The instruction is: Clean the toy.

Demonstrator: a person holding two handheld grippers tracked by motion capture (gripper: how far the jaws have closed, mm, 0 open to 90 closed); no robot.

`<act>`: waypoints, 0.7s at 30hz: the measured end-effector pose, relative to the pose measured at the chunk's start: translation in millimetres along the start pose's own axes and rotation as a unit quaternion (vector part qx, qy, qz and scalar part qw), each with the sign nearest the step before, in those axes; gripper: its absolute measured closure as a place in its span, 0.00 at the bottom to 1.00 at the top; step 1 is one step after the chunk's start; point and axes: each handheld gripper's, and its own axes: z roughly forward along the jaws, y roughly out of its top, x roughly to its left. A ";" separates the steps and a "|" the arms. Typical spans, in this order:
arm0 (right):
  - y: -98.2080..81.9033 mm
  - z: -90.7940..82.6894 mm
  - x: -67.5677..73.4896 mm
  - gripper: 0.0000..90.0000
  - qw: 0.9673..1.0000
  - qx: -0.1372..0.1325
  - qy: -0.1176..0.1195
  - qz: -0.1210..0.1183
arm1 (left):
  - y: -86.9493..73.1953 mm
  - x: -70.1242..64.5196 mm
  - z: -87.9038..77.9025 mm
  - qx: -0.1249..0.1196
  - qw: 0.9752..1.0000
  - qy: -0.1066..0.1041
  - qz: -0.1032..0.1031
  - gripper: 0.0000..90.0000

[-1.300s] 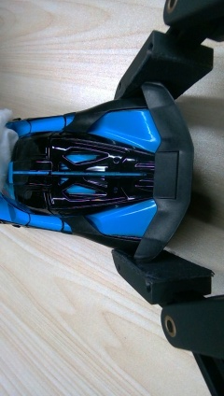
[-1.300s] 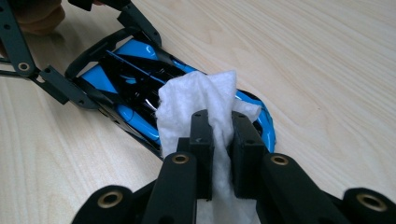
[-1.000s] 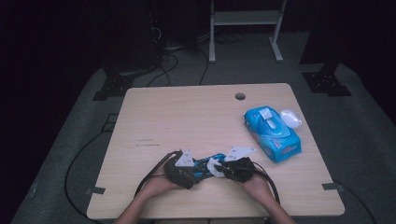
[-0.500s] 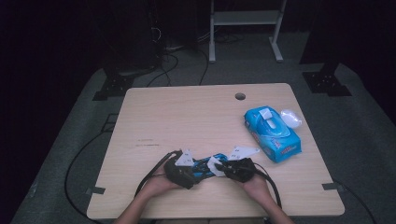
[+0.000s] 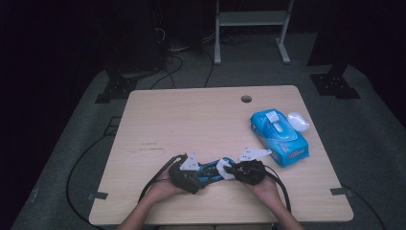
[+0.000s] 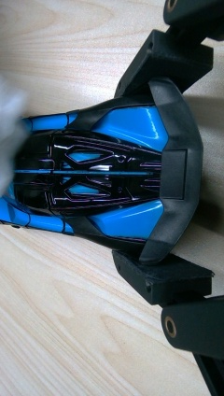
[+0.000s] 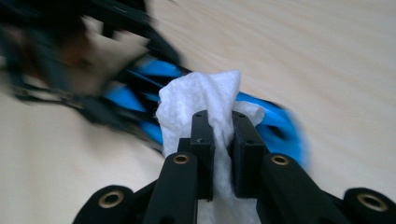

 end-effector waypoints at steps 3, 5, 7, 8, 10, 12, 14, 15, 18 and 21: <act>1.9 6.9 12.7 0.89 1.000 -0.002 0.010 -0.016 | -0.1 -0.1 -0.2 0.000 1.000 0.001 -0.001 0.26; 2.9 7.2 11.8 0.89 1.000 -0.001 0.014 -0.015 | 0.2 -0.4 -0.2 0.000 1.000 0.001 0.000 0.26; 2.3 5.5 7.9 0.89 1.000 0.003 0.009 -0.014 | 0.2 -0.2 -0.1 0.000 1.000 0.001 0.003 0.26; 1.6 3.8 4.6 0.89 1.000 0.004 0.001 -0.012 | 0.0 0.1 -0.1 -0.001 1.000 0.000 0.003 0.26; -0.8 1.7 -1.9 0.89 1.000 0.003 0.001 0.002 | -0.1 0.4 0.0 -0.002 1.000 -0.001 0.004 0.26; -2.8 0.7 -6.0 0.89 1.000 0.001 0.004 0.017 | 0.5 0.1 -0.1 0.001 1.000 -0.001 0.003 0.26; -2.2 1.7 -2.1 0.89 1.000 0.000 -0.004 0.008 | 1.2 -0.1 -0.4 0.004 1.000 -0.001 -0.002 0.26; -1.3 2.3 0.7 0.89 1.000 0.001 -0.007 0.001 | 2.5 -0.6 -0.6 0.010 1.000 -0.001 -0.006 0.26; 1.3 3.9 8.2 0.89 1.000 0.000 -0.005 -0.012 | 6.2 -2.6 0.3 0.020 1.000 0.000 -0.007 0.27; 2.6 6.8 17.3 0.89 1.000 -0.004 0.009 -0.023 | 6.8 -2.4 0.6 0.020 1.000 -0.001 -0.009 0.27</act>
